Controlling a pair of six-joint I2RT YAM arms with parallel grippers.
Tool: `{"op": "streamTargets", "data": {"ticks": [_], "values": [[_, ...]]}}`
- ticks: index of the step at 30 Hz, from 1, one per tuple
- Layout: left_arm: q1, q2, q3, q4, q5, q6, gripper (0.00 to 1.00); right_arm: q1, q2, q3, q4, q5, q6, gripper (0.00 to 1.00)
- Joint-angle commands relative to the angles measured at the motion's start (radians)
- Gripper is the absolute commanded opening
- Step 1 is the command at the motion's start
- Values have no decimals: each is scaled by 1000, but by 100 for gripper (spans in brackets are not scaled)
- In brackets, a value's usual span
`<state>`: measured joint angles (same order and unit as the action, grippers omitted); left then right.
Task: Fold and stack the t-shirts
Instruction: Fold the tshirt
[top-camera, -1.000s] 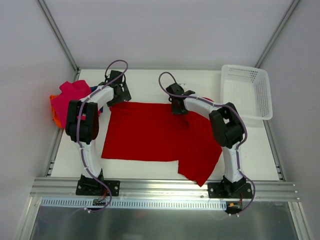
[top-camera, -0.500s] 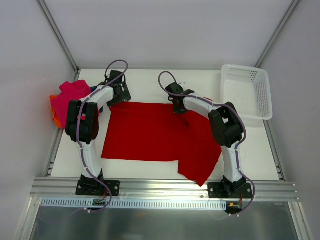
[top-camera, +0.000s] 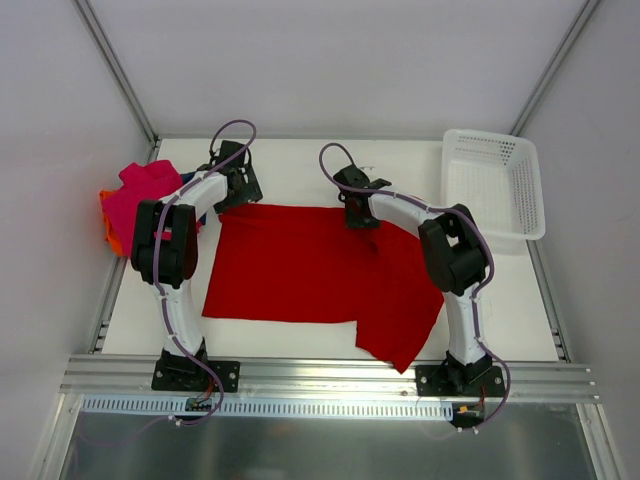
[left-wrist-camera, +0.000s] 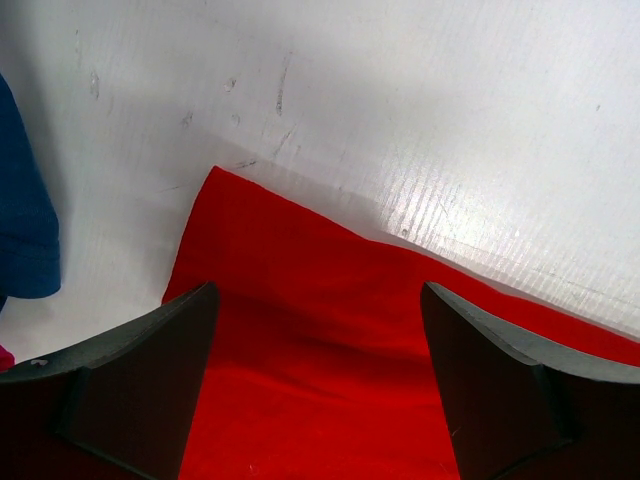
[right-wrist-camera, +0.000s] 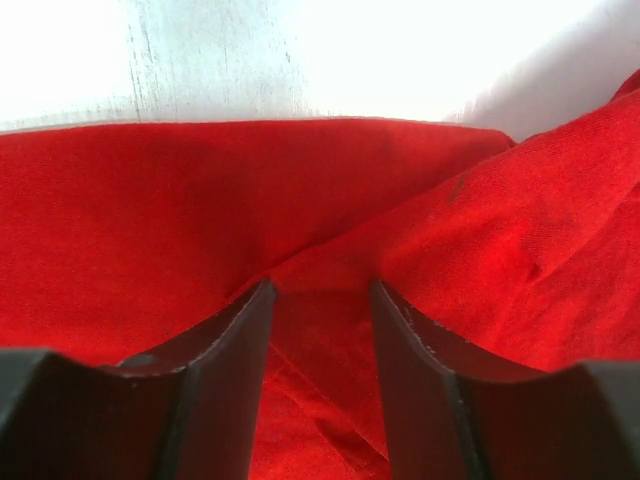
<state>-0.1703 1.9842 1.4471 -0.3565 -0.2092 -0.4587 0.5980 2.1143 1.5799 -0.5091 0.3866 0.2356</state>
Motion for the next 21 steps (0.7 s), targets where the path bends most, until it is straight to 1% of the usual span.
{"op": "streamTargets", "data": {"ticks": [1,3,8,21], "values": [[-1,-24,15,-4,11,17,83,9,-27,-8,-8,-38,22,49],[-3,-24,15,-2,11,17,83,14,-34,-12,-3,-38,22,53],[-3,-13,16,-2,17,15,82,20,-63,0,-2,-37,19,55],[-3,-7,16,-4,24,12,82,37,-70,31,-3,-41,18,57]]}}
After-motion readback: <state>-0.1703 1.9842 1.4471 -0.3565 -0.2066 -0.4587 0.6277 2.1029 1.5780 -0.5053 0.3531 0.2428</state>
